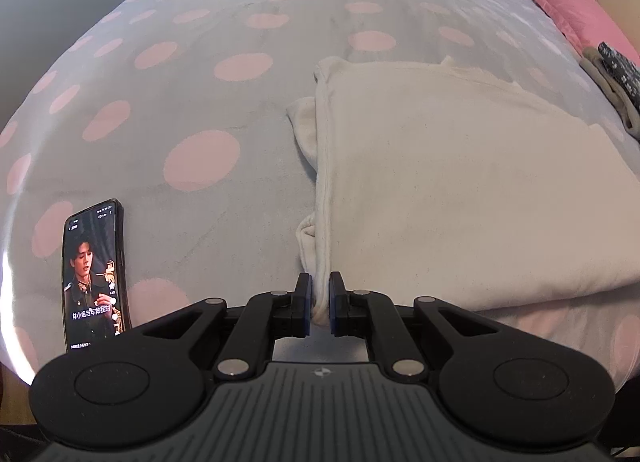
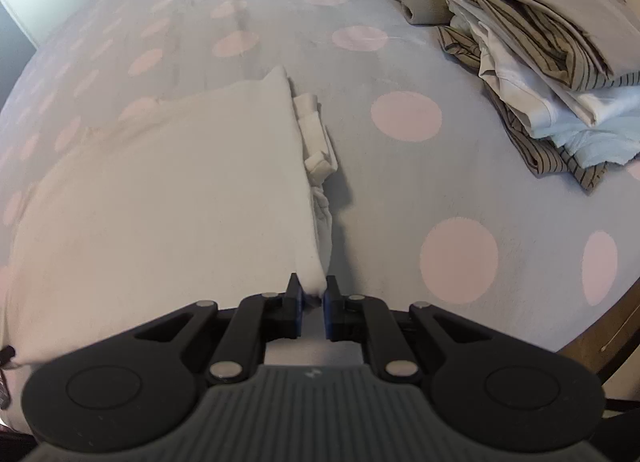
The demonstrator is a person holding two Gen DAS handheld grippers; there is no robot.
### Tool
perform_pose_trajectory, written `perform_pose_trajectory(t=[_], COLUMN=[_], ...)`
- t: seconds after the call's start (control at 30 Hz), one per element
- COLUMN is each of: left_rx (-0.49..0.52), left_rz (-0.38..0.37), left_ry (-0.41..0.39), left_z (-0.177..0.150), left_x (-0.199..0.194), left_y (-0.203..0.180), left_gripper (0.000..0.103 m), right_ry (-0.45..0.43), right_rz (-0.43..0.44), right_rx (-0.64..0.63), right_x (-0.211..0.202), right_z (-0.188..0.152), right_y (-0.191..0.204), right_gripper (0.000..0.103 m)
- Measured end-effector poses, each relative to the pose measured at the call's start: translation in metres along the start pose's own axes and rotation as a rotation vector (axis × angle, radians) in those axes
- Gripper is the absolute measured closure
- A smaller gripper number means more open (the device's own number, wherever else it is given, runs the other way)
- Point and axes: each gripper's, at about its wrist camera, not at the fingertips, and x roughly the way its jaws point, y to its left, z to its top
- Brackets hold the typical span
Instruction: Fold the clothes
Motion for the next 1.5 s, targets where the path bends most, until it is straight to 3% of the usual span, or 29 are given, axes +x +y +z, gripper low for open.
perform_pose_trajectory(t=[0.27, 0.4, 0.57, 0.73, 0.8, 0.87, 1.03, 1.13, 1.23, 1.3, 1.5], left_rx=[0.022, 0.05, 0.073, 0.117, 0.131, 0.138, 0.154, 0.127, 0.093, 0.047, -0.189], left_rz=[0.003, 0.034, 0.021, -0.024, -0.057, -0.101, -0.162, -0.176, -0.203, -0.23, -0.323], left_ry=[0.019, 0.034, 0.014, -0.018, -0.046, -0.077, -0.147, -0.21, -0.293, -0.34, -0.385], left_z=[0.002, 0.003, 0.007, 0.025, 0.035, 0.045, 0.07, 0.077, 0.077, 0.076, 0.077], left_x=[0.002, 0.001, -0.008, -0.019, -0.024, -0.028, -0.028, -0.022, -0.019, -0.016, 0.01], left_y=[-0.002, -0.006, -0.011, -0.027, -0.035, -0.042, -0.059, -0.061, -0.062, -0.06, -0.038], left_gripper=[0.096, 0.096, 0.095, 0.081, 0.065, 0.055, 0.054, 0.049, 0.044, 0.028, 0.027], right_ry=[0.004, 0.0, -0.021, -0.038, -0.045, -0.068, -0.141, -0.185, -0.222, -0.257, -0.249], right_rz=[-0.021, -0.052, -0.061, 0.002, 0.047, 0.057, 0.031, 0.026, 0.02, 0.011, 0.045], right_rx=[-0.057, -0.066, -0.031, -0.02, -0.033, -0.062, -0.116, -0.119, -0.123, -0.145, -0.136], right_x=[0.004, 0.002, -0.005, -0.008, -0.01, -0.01, -0.005, 0.006, 0.021, 0.028, 0.04], right_z=[-0.004, -0.005, -0.004, 0.004, 0.008, 0.012, 0.027, 0.037, 0.044, 0.044, 0.046], right_y=[0.005, 0.005, 0.0, 0.003, 0.009, 0.018, 0.036, 0.041, 0.042, 0.042, 0.047], right_gripper=[0.091, 0.081, 0.081, 0.078, 0.078, 0.075, 0.074, 0.065, 0.062, 0.063, 0.059])
